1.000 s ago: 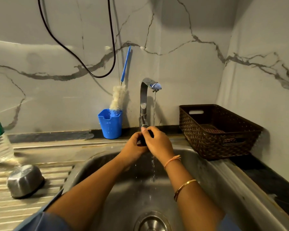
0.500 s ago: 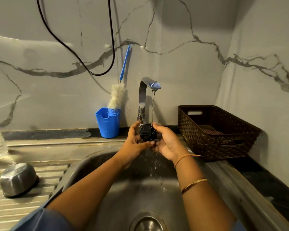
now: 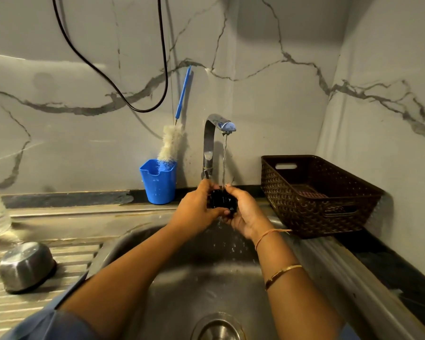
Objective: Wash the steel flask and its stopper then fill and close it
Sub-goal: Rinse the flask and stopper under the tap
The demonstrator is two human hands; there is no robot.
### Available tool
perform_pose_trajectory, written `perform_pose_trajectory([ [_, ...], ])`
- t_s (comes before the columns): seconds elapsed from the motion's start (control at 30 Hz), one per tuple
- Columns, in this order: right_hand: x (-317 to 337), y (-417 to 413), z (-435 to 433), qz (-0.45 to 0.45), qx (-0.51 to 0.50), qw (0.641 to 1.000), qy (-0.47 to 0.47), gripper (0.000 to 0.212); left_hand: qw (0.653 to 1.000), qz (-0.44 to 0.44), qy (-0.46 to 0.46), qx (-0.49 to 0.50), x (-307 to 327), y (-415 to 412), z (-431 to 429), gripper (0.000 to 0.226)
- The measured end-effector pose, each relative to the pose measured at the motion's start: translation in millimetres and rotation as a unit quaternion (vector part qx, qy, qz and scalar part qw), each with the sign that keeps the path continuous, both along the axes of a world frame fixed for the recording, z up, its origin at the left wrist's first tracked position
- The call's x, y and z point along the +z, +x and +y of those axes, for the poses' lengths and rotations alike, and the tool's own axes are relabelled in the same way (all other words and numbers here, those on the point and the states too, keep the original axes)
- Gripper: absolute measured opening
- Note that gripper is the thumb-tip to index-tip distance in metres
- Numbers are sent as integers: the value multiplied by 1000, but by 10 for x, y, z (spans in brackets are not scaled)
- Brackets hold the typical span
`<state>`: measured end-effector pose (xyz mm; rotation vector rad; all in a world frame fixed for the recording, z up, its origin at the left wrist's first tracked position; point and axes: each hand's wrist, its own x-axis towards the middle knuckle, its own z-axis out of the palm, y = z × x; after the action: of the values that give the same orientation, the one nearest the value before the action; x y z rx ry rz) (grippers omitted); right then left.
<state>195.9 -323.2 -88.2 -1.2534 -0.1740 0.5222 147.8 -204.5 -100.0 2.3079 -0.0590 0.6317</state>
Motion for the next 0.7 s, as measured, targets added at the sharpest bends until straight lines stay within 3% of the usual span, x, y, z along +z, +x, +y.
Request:
perform_pose_trajectory([
  [0.23, -106, -5, -31, 108, 11, 994, 20, 30, 995, 39, 91, -2, -9, -31, -80, 37],
  [0.4, -129, -43, -58, 228, 8, 972, 55, 40, 985, 35, 167, -15, 17, 31, -262, 45],
  [0.6, -75, -20, 50, 163, 11, 986, -27, 41, 993, 16, -109, 42, -5, 51, -194, 35],
  [0.7, -95, -6, 88, 171, 3, 985, -8, 42, 994, -14, -106, 23, -65, 5, -186, 30],
])
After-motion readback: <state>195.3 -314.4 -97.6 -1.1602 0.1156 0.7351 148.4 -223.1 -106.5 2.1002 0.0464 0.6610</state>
